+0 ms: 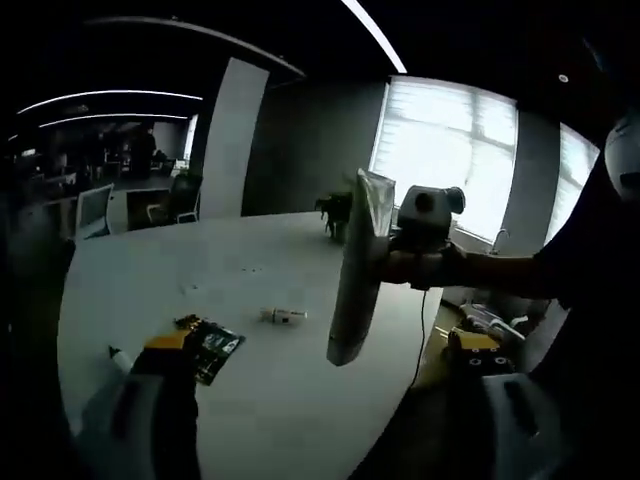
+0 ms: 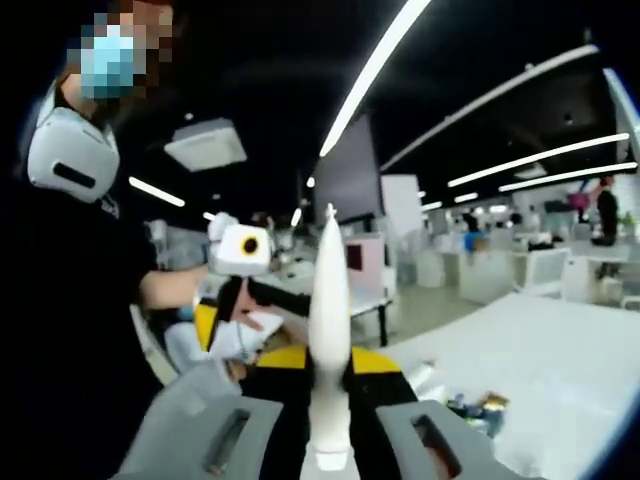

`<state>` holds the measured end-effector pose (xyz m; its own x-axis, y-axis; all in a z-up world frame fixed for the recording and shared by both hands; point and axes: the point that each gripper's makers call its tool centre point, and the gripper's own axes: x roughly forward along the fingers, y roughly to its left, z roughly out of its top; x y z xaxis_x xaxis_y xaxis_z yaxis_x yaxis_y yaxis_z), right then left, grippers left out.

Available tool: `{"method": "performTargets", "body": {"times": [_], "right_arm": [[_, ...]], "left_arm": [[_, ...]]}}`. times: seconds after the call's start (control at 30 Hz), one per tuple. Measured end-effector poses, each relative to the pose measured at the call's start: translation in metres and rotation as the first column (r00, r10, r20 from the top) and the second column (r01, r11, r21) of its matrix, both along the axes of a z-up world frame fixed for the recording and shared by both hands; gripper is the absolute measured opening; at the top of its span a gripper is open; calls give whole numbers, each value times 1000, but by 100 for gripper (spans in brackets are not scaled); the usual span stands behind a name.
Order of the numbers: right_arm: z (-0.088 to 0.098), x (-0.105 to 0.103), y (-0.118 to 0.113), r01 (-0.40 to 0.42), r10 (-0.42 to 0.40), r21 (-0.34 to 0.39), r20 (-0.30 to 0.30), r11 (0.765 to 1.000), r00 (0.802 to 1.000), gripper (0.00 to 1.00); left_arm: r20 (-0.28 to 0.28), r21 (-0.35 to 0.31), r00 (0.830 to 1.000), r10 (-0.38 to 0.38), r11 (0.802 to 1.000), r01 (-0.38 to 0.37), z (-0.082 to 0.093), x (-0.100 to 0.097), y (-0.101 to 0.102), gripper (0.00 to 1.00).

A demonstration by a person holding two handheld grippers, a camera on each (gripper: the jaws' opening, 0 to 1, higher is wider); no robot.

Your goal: Arrange the skincare products in the storage area until every visible bottle or jar stands upright without overlapping.

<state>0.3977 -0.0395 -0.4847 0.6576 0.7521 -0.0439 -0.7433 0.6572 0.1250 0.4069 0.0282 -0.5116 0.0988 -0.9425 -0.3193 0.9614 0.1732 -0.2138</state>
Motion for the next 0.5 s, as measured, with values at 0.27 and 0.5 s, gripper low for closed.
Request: {"method": "performTargets", "body": {"times": [0.27,0.5], "right_arm": [[-6,10,-13,15,-15,-11,19,1000,1000,4],[-17,19,-29,48,-46,-43,34,998,998,5]], "left_arm": [[-15,12,999,37,999,-36,-13,-5,13,98],[-50,23,994,101,995,-100,-29,-2,28,98]]}}
